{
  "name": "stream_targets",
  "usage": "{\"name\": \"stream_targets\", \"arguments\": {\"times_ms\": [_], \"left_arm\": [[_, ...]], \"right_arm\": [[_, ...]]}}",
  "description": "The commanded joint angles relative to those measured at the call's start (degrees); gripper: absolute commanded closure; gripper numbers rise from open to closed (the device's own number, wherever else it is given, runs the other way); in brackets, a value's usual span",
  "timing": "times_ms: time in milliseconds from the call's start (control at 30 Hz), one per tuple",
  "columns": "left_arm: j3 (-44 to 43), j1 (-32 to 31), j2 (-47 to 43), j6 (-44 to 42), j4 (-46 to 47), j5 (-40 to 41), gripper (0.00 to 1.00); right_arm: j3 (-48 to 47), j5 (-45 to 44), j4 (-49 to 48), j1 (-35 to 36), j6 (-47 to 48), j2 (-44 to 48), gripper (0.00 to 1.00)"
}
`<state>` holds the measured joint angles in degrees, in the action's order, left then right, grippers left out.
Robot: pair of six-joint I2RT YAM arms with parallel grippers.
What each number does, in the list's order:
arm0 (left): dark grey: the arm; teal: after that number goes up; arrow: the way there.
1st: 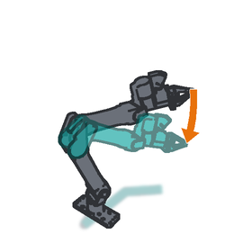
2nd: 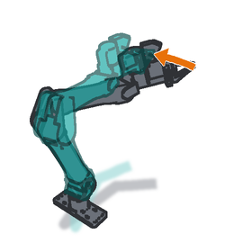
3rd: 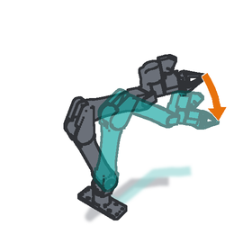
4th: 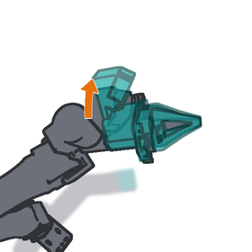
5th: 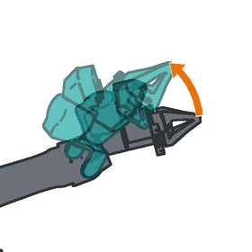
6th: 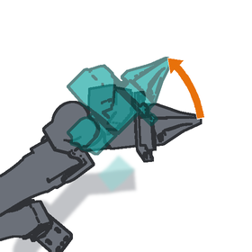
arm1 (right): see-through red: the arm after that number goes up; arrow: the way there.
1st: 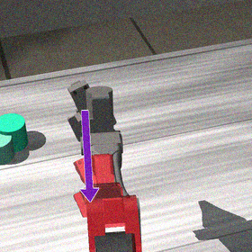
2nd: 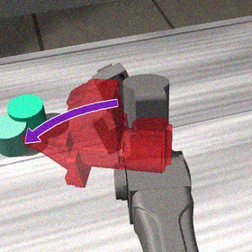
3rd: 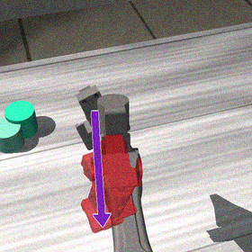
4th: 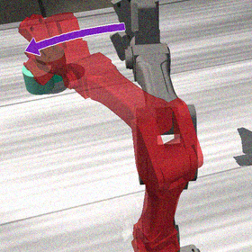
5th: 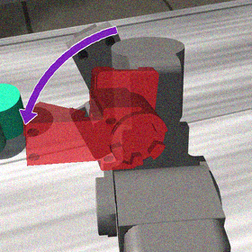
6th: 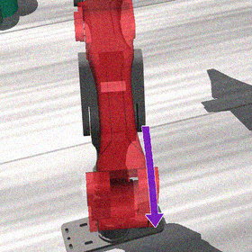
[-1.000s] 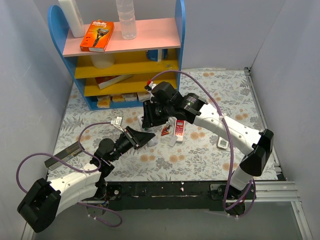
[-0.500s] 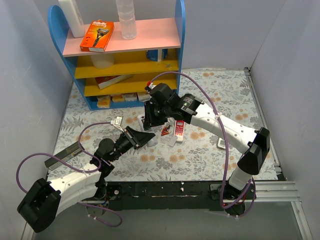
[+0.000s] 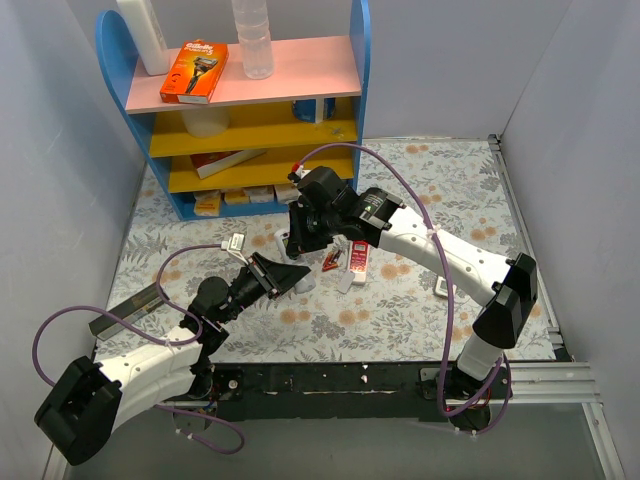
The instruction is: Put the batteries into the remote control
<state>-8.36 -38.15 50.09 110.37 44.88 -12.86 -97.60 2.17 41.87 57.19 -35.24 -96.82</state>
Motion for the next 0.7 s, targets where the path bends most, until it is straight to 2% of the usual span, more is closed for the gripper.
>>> {"name": "stream_targets", "arguments": {"times_ms": [0, 467, 667], "left_arm": [[-1.3, -0.3, -0.9, -0.3, 2.2, 0.0, 1.0], [0.4, -0.3, -1.5, 2.6, 5.6, 0.6, 1.0], [1.4, -0.3, -1.2, 3.8, 7.5, 0.8, 1.0]], "right_arm": [[-0.4, 0.5, -1.1, 0.1, 0.8, 0.0, 0.88], [-1.7, -0.5, 0.2, 0.2, 0.9, 0.6, 0.63], [-3.5, -0.4, 0.8, 0.2, 1.0, 1.1, 0.57]]}}
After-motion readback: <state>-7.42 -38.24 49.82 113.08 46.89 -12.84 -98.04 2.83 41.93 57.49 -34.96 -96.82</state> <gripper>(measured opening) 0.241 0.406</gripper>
